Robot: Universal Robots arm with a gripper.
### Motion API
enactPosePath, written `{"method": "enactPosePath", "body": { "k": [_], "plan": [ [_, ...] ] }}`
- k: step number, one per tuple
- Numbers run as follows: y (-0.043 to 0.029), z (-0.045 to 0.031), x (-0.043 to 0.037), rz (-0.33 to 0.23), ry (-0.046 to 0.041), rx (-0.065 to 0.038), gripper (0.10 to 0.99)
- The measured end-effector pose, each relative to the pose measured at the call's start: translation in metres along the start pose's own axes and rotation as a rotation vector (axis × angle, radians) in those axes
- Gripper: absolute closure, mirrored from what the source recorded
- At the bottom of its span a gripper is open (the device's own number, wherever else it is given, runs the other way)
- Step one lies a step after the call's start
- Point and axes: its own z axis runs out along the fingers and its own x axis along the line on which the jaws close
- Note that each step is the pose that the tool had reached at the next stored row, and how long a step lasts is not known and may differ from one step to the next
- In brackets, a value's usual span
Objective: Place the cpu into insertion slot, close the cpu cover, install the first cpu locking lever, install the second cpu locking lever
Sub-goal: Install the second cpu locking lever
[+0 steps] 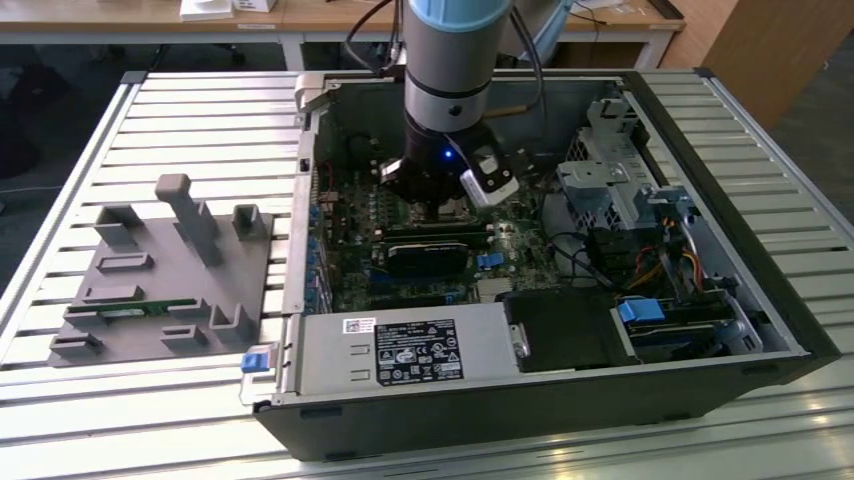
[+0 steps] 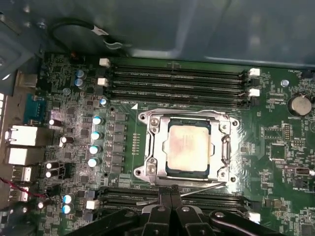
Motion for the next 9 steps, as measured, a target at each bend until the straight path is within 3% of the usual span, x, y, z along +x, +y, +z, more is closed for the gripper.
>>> {"method": "enactPosePath", "body": {
  "k": [5, 9],
  "plan": [
    [-0.0010, 0.0085, 0.0038, 0.000, 0.0001, -0.001, 0.965],
    [-0.0017, 0.0132, 0.0040, 0.000, -0.0003, -0.013, 0.965]
  ]
}}
